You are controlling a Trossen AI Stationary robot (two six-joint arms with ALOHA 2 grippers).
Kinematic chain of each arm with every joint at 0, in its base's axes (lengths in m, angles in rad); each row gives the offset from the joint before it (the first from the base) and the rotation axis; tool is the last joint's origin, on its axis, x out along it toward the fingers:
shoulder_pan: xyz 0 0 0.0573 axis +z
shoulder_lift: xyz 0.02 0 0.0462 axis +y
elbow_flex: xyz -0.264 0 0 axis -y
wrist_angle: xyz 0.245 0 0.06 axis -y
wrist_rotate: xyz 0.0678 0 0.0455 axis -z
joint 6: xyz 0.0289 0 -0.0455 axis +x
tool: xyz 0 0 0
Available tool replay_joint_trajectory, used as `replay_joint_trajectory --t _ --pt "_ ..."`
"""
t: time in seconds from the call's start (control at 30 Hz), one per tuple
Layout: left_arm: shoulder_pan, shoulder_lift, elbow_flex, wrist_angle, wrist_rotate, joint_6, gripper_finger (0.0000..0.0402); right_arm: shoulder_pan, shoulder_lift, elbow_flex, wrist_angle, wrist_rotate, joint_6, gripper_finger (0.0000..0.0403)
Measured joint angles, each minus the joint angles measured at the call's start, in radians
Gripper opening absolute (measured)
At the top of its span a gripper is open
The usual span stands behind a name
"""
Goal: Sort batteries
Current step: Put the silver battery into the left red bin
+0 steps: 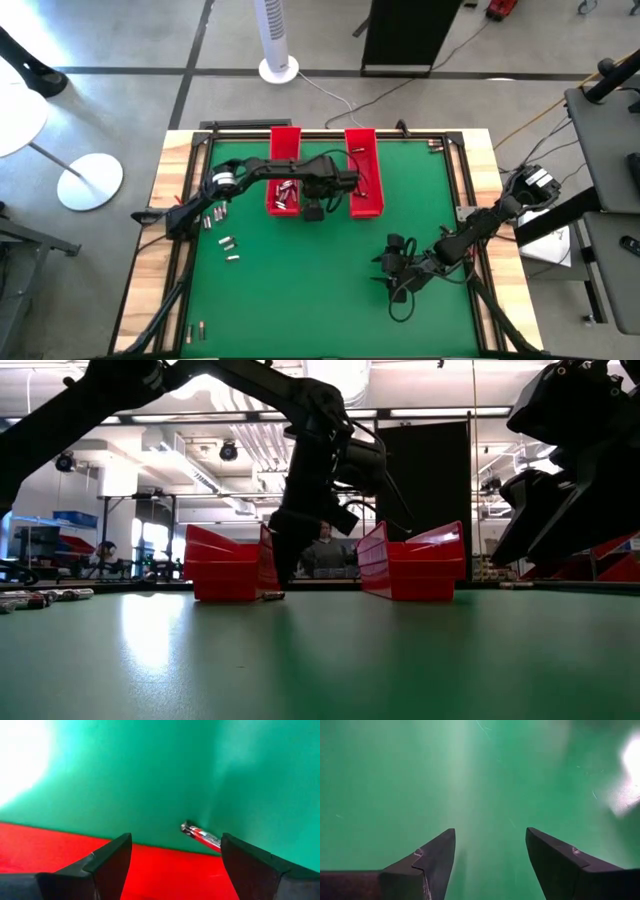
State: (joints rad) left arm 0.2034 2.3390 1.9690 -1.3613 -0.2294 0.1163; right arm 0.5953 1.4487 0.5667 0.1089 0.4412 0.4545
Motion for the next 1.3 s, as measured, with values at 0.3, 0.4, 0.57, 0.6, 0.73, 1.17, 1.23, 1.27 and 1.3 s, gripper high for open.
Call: replay_joint_trajectory --t 0.3,0.4,0.57,0.6,0.73,1.17,1.23,1.27,1.3 --pt "0.001 0.000 0.000 -0.048 0.010 0.097 0.0280 0.000 0.000 0.000 0.000 0.000 -0.001 0.0234" --pt "0.007 0.000 0.000 -0.039 0.063 0.034 0.0280 0.000 0.000 0.000 0.000 0.000 -0.001 0.0228" --pt "0.011 0.000 0.000 -0.004 0.090 -0.018 0.0280 0.000 0.000 0.000 0.000 0.000 -0.001 0.0224" --pt "0.010 0.000 0.000 -0.004 0.090 -0.018 0.0280 0.000 0.000 0.000 0.000 0.000 -0.001 0.0225" --pt "0.009 0.000 0.000 -0.004 0.090 -0.015 0.0280 0.000 0.000 0.000 0.000 0.000 0.003 0.0229" --pt "0.021 0.050 -0.001 -0.016 0.079 -0.090 0.0280 0.000 0.000 0.000 0.000 0.000 0.007 0.0236" --pt "0.021 0.065 0.004 -0.022 0.069 -0.070 0.0280 0.000 0.000 0.000 0.000 0.000 0.010 0.0233" --pt "0.020 0.071 0.008 -0.027 0.061 -0.062 0.0280 0.000 0.000 0.000 0.000 0.000 0.010 0.0231" --pt "0.019 0.078 0.012 -0.031 0.056 -0.055 0.0280 0.000 0.000 0.000 0.000 0.000 0.010 0.0230"
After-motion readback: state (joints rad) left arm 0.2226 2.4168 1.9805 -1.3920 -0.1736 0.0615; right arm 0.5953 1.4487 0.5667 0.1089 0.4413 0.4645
